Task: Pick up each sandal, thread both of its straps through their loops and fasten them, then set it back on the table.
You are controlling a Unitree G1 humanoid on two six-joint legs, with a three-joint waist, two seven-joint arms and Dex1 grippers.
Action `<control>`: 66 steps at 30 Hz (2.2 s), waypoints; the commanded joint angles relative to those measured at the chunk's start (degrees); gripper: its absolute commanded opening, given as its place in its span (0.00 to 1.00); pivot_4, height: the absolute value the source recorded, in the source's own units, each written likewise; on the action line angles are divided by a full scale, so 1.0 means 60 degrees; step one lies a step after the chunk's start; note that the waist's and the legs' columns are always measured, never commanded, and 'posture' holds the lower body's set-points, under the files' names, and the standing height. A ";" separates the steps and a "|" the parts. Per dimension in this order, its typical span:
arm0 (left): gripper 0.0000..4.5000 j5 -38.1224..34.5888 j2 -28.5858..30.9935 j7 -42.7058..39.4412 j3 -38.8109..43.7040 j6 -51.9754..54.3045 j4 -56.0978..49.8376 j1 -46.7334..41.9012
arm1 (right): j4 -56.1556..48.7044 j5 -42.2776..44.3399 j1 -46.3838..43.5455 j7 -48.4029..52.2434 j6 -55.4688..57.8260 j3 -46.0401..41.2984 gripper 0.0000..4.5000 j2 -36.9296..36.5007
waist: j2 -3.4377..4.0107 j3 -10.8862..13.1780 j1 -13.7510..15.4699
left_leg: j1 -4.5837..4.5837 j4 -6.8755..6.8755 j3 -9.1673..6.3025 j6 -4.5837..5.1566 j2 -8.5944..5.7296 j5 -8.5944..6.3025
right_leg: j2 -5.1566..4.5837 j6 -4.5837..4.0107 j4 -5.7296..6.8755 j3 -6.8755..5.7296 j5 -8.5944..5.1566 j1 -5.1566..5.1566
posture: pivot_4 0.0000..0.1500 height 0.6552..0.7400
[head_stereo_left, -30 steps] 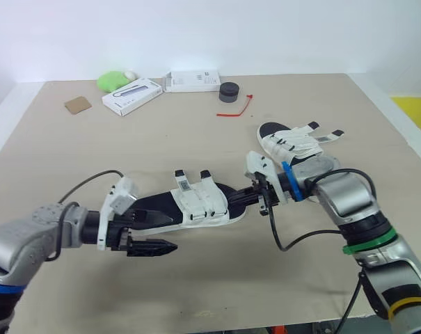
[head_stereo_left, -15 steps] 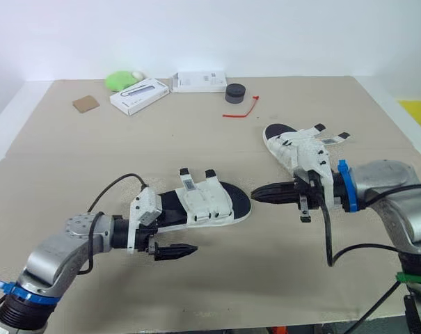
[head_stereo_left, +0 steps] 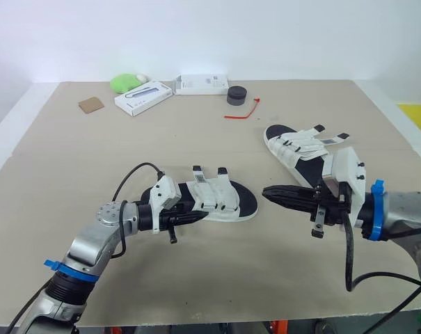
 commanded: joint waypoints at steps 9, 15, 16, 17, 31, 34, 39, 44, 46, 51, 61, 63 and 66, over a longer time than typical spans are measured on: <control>0.00 -0.0286 -0.0560 0.2237 0.1742 0.0972 -0.0133 0.0016 | -0.0233 0.0719 0.0159 -0.0815 -0.0354 -0.0330 0.00 -0.0091 | 0.0000 0.0000 -0.0032 | 0.0002 0.0001 0.0003 0.0061 0.0000 0.0045 | 0.0003 0.0020 0.0000 0.0004 0.0050 -0.0002 | 1.00 1.00; 0.00 0.0339 -0.1330 0.6139 0.3794 0.1875 -0.0110 -0.0208 | 0.0075 0.0606 -0.0077 -0.0882 -0.0729 0.0427 0.00 0.0097 | -0.0004 0.0002 -0.0029 | 0.0000 0.0003 0.0002 0.0070 0.0003 0.0051 | 0.0006 0.0016 0.0000 0.0006 0.0063 -0.0003 | 1.00 1.00; 0.00 0.0480 -0.1408 0.6582 0.3992 0.1897 -0.0057 -0.0255 | 0.0151 0.0579 -0.0154 -0.0876 -0.0807 0.0587 0.00 0.0141 | -0.0006 0.0001 -0.0027 | -0.0002 0.0004 0.0002 0.0069 0.0002 0.0052 | 0.0005 0.0016 0.0000 0.0006 0.0063 -0.0003 | 1.00 1.00; 0.00 0.0548 -0.1423 0.6804 0.4101 0.1912 -0.0021 -0.0284 | 0.0187 0.0567 -0.0234 -0.0915 -0.0847 0.0726 0.00 0.0172 | -0.0010 0.0001 -0.0019 | -0.0004 0.0006 0.0003 0.0068 0.0000 0.0052 | 0.0003 0.0017 -0.0001 0.0007 0.0064 -0.0002 | 1.00 1.00; 0.00 0.1302 -0.2467 0.8544 0.4125 0.0966 0.2070 -0.2091 | 0.0943 0.0242 -0.0510 -0.0961 -0.1652 0.1189 0.00 0.0341 | -0.0023 -0.0001 0.0022 | -0.0011 0.0020 -0.0002 0.0036 -0.0019 0.0092 | -0.0009 0.0041 -0.0004 0.0007 0.0106 0.0003 | 1.00 1.00; 0.07 0.1358 -0.2667 0.8714 0.4047 0.0952 0.1967 -0.2017 | 0.0948 0.0221 -0.0403 -0.1078 -0.1751 0.1190 0.00 0.0421 | -0.0023 -0.0001 0.0019 | -0.0015 0.0019 -0.0002 0.0036 -0.0020 0.0091 | -0.0009 0.0041 -0.0004 0.0009 0.0105 0.0002 | 1.00 1.00; 0.52 0.1022 -0.2782 0.8318 0.3972 0.1134 0.1278 -0.1735 | 0.1045 0.0149 -0.0389 -0.1177 -0.1890 0.1261 0.00 0.0507 | -0.0023 -0.0001 0.0014 | -0.0015 0.0019 -0.0002 0.0033 -0.0020 0.0093 | -0.0009 0.0040 -0.0004 0.0009 0.0108 0.0003 | 1.00 1.00; 0.92 -0.0429 -0.2327 0.7004 0.4267 0.2261 -0.0420 -0.0947 | 0.1310 0.0050 -0.0469 -0.1113 -0.2045 0.1308 0.00 0.0563 | -0.0023 -0.0001 -0.0004 | -0.0014 0.0019 -0.0002 0.0027 -0.0019 0.0097 | -0.0008 0.0040 -0.0004 0.0009 0.0110 0.0002 | 1.00 1.00; 0.92 -0.0695 -0.1995 0.6891 0.4518 0.2610 -0.0915 -0.0546 | 0.1449 -0.0024 -0.0478 -0.1081 -0.2122 0.1310 0.00 0.0560 | -0.0022 -0.0001 -0.0026 | -0.0012 0.0018 0.0001 0.0027 -0.0017 0.0097 | -0.0008 0.0040 -0.0004 0.0013 0.0110 0.0001 | 1.00 1.00; 0.92 -0.1729 -0.0670 0.6407 0.5375 0.4084 -0.2429 0.0695 | 0.1923 -0.0071 -0.0567 -0.0846 -0.2293 0.1194 0.00 0.0483 | -0.0027 0.0001 -0.0017 | -0.0008 0.0018 0.0001 0.0030 -0.0011 0.0100 | -0.0004 0.0039 -0.0002 0.0013 0.0112 0.0000 | 1.00 1.00; 0.92 -0.5275 0.1669 0.3135 0.6840 0.4968 -0.5513 0.4524 | 0.2393 -0.0218 -0.0035 -0.0240 -0.2478 0.0801 0.00 0.0137 | -0.0031 0.0005 0.0010 | -0.0009 0.0010 0.0014 0.0027 -0.0006 0.0104 | -0.0014 0.0030 -0.0004 0.0019 0.0108 -0.0010 | 1.00 1.00; 0.92 -0.5641 0.1791 0.3430 0.7330 0.5125 -0.5354 0.4867 | 0.2355 -0.0319 0.0473 -0.0150 -0.2484 0.0598 0.00 -0.0020 | -0.0031 0.0005 0.0021 | -0.0010 0.0010 0.0012 0.0028 -0.0007 0.0104 | -0.0016 0.0028 -0.0004 0.0013 0.0103 -0.0007 | 1.00 1.00; 0.92 -0.6067 0.2020 0.3552 0.7780 0.5324 -0.4961 0.5137 | 0.2381 -0.0418 0.0997 -0.0093 -0.2507 0.0374 0.00 -0.0173 | -0.0029 0.0004 -0.0010 | 0.0000 0.0010 0.0016 0.0031 0.0002 0.0106 | -0.0012 0.0006 -0.0003 0.0010 0.0097 -0.0010 | 1.00 1.00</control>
